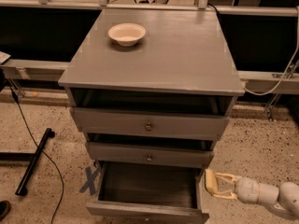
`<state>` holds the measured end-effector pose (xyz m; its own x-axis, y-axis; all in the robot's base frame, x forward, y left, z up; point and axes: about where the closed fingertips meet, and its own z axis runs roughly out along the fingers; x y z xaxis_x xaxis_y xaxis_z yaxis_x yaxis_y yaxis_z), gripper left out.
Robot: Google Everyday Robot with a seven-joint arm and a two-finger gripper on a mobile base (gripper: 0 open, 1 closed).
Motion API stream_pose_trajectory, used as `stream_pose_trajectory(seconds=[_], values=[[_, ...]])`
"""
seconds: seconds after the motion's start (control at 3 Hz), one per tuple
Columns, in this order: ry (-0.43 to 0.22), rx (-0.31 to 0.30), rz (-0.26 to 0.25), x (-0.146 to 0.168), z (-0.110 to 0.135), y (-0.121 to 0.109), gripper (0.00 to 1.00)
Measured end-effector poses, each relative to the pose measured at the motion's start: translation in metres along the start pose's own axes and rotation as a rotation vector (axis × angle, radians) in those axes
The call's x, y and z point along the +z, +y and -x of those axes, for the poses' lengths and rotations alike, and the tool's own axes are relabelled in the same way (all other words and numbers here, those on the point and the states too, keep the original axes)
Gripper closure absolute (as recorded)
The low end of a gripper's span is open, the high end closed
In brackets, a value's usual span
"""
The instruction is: Place sponge into bottom drawer
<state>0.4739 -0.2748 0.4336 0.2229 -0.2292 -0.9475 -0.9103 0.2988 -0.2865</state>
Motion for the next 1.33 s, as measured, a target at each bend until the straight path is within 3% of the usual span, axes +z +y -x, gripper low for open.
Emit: stream_pose_trajectory(seconds=[0.33,1.33], values=[[0.035,-0.021,-0.016,0.014,-0.019,0.005,1.00],[0.069,0.028,-0.030,0.033,-0.042,0.011,1.00]])
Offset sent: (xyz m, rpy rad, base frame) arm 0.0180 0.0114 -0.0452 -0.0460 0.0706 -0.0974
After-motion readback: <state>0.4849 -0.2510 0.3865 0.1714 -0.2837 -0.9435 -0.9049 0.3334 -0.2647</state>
